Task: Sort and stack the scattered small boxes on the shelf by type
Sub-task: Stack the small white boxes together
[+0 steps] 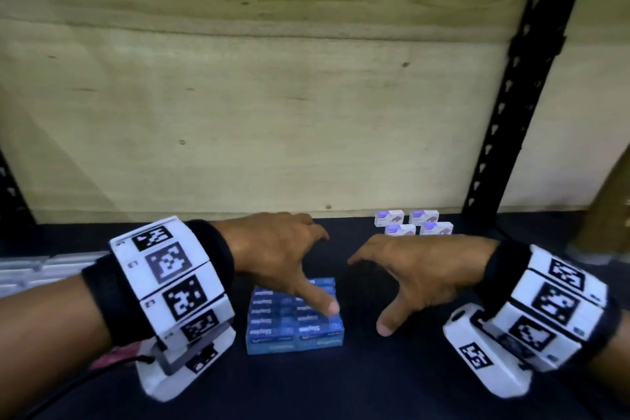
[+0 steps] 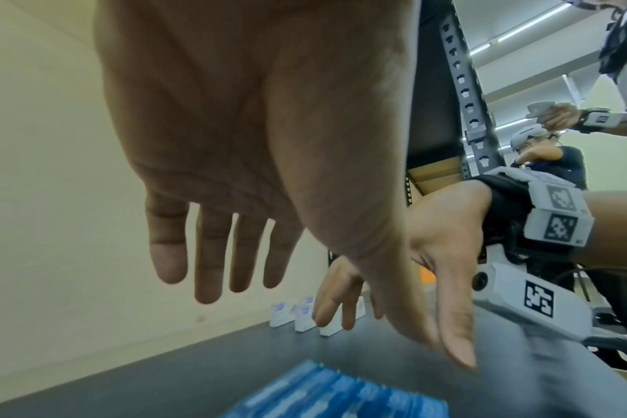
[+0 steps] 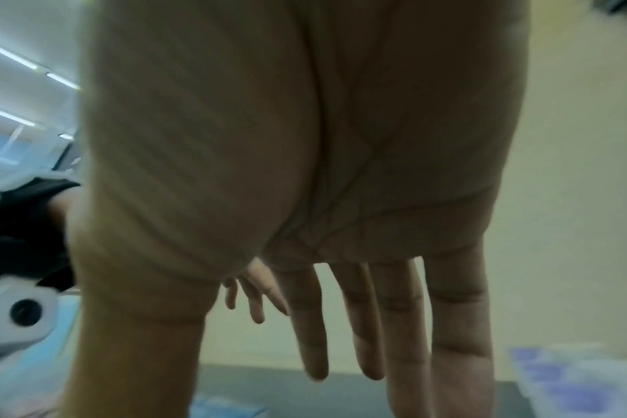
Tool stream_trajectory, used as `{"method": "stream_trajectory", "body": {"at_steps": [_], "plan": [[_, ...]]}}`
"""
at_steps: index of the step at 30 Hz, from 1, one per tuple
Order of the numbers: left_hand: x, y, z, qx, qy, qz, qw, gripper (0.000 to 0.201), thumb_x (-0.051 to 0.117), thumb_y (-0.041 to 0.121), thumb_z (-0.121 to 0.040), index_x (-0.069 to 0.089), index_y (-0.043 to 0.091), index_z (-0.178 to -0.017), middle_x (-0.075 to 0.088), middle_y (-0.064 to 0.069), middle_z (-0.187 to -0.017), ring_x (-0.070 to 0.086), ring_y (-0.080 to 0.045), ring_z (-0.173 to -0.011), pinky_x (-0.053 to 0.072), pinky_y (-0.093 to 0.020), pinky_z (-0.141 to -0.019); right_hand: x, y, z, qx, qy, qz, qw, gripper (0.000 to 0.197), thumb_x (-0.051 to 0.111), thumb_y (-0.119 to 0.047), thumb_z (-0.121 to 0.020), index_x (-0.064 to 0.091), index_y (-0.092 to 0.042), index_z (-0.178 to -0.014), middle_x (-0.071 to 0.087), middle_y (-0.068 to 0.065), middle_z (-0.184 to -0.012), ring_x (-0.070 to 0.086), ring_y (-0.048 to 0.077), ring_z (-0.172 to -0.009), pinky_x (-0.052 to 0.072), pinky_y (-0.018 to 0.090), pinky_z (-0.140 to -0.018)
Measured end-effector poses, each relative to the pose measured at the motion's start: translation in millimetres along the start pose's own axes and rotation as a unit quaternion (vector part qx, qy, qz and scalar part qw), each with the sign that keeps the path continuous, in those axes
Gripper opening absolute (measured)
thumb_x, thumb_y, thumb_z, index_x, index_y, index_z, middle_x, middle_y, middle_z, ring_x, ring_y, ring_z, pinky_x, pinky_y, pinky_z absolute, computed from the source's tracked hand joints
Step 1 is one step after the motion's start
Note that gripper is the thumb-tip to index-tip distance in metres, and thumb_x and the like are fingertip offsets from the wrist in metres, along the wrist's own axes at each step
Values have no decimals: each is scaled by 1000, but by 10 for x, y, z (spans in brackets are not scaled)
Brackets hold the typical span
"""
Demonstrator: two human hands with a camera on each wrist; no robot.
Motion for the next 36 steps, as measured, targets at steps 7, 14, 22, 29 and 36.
{"method": "stream_trajectory", "body": {"at_steps": [7, 14, 22, 29, 36], "plan": [[-137, 445, -579, 62, 65, -70, 993, 60, 56, 68, -82, 54, 30, -128, 54, 5, -125, 52, -19, -116, 47, -40, -92, -147, 754, 266, 99, 83, -35, 991, 41, 72, -51, -81, 57, -41, -117, 54, -12, -119, 57, 11, -109, 47, 28, -93], [-290, 689, -1147, 58, 94, -90, 990, 42, 62, 58, -85, 61, 26, -112, 62, 3, -109, 60, -22, -98, 38, -30, -67, -100, 1386, 126, 174, 114, -25, 978, 26, 71, -39, -86, 58, -31, -107, 57, -9, -108, 57, 12, -98, 48, 27, -88], [-268, 847, -1563, 69, 65, -87, 992, 41, 70, 45, -85, 62, 21, -117, 59, -1, -112, 60, -23, -96, 43, -30, -68, -25, 1600, -90, 185, 86, -12, 979, 23, 70, -35, -87, 58, -32, -107, 55, -13, -101, 54, 11, -94, 43, 23, -80], [-259, 1001, -1590, 71, 52, -100, 991, 19, 63, 27, -92, 61, 13, -104, 49, -4, -98, 51, -22, -79, 38, -31, -62, 31, 1580, -130, 184, 79, 2, 980, 16, 64, -30, -92, 61, -28, -108, 53, -11, -98, 54, 13, -93, 42, 23, -78], [-180, 1015, -1254, 100, 29, -65, 992, 22, 62, 24, -90, 69, 9, -104, 68, -6, -103, 51, -18, -79, 33, -20, -49, 103, 1382, 113, 154, 77, -18, 985, 5, 62, -31, -93, 62, -26, -96, 59, -13, -86, 58, 10, -86, 46, 23, -77]]}}
Point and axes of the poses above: each hand's wrist, its own z-axis away from the middle knuckle, its own x-axis out of the palm, y = z × x, the point moved 1 cm from there along -z, towards the middle knuckle
